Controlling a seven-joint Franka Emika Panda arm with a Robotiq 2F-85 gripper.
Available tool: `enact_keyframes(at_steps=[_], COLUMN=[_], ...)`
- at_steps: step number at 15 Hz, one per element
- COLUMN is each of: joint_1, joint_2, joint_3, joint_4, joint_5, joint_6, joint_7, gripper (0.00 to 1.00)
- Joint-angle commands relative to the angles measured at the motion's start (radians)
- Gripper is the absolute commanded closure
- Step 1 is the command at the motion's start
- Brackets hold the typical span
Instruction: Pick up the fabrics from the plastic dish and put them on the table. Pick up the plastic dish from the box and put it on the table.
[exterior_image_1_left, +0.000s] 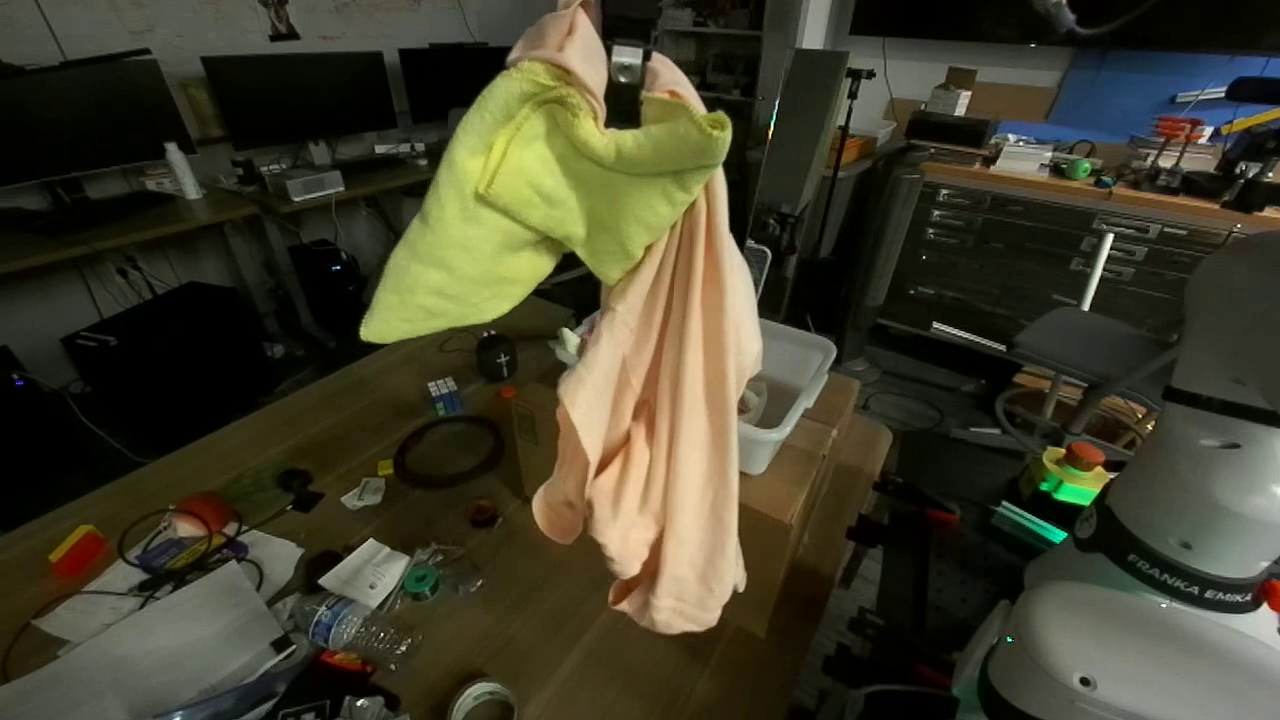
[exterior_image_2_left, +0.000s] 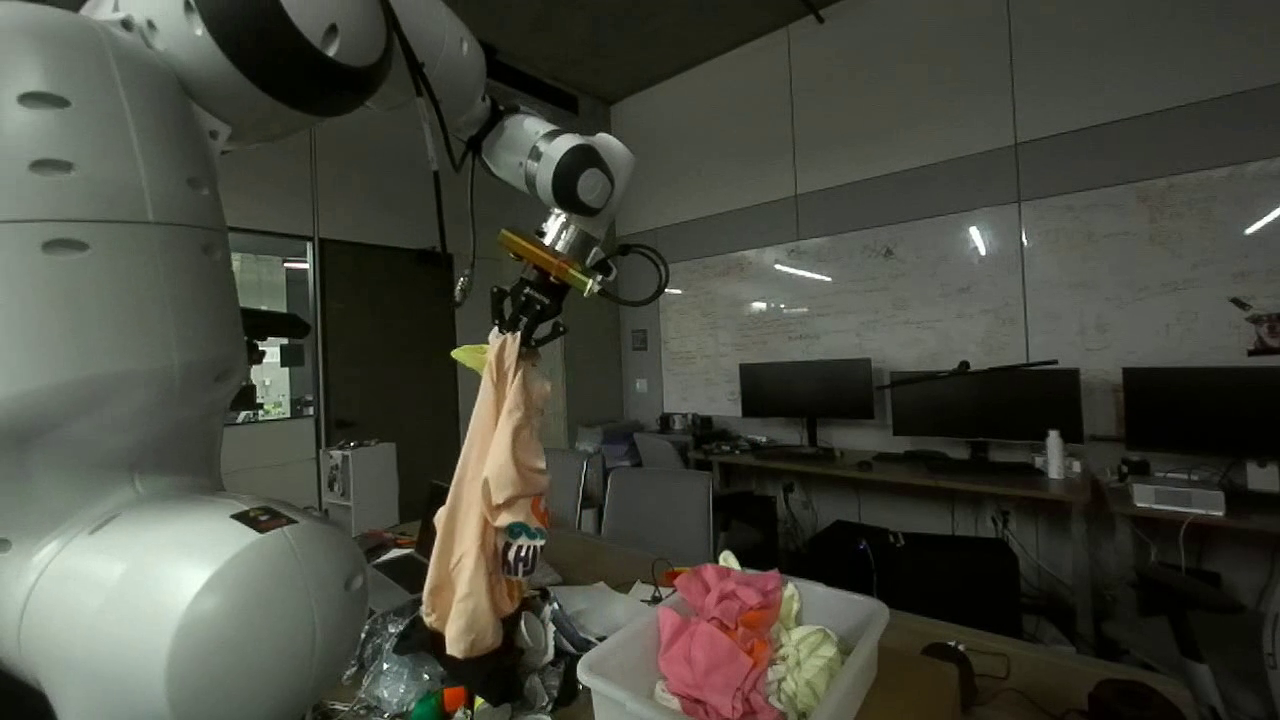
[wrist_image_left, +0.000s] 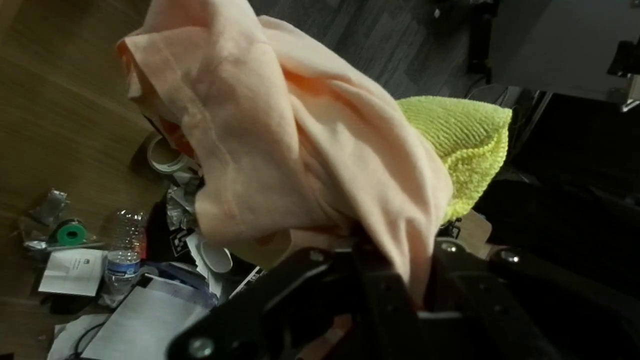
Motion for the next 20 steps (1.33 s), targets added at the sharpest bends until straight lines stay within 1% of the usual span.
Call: enact_keyframes(at_steps=[1, 6, 9, 10, 11, 14, 15, 17, 18, 19, 20], joint_1=[-0.014, -0.017, -0.021, -0.022, -0.024, -0.031, -0.034, -0.041, -0.047, -0.053, -0.062], joint_2=[0.08, 0.163, 0.204, 0.21, 0.215, 0.225, 0.225, 0.221, 0.218, 0.216, 0.212], joint_3=[0.035, 0.059, 0.066, 0.068, 0.068, 0.067, 0.066, 0.063, 0.06, 0.058, 0.052], joint_4=[0.102, 0.135, 0.15, 0.15, 0.151, 0.158, 0.161, 0.161, 0.159, 0.157, 0.15], joint_5=[-0.005, -0.088, -0.139, -0.156, -0.175, -0.205, -0.21, -0.216, -0.224, -0.233, -0.243], joint_6=[0.033, 0.084, 0.087, 0.093, 0.096, 0.097, 0.091, 0.094, 0.096, 0.099, 0.113], joint_7=[0.024, 0.043, 0.046, 0.05, 0.051, 0.049, 0.046, 0.048, 0.046, 0.047, 0.048], gripper=[0.96, 0.96, 0.96, 0.59, 0.58, 0.37, 0.28, 0.15, 0.06, 0.01, 0.0])
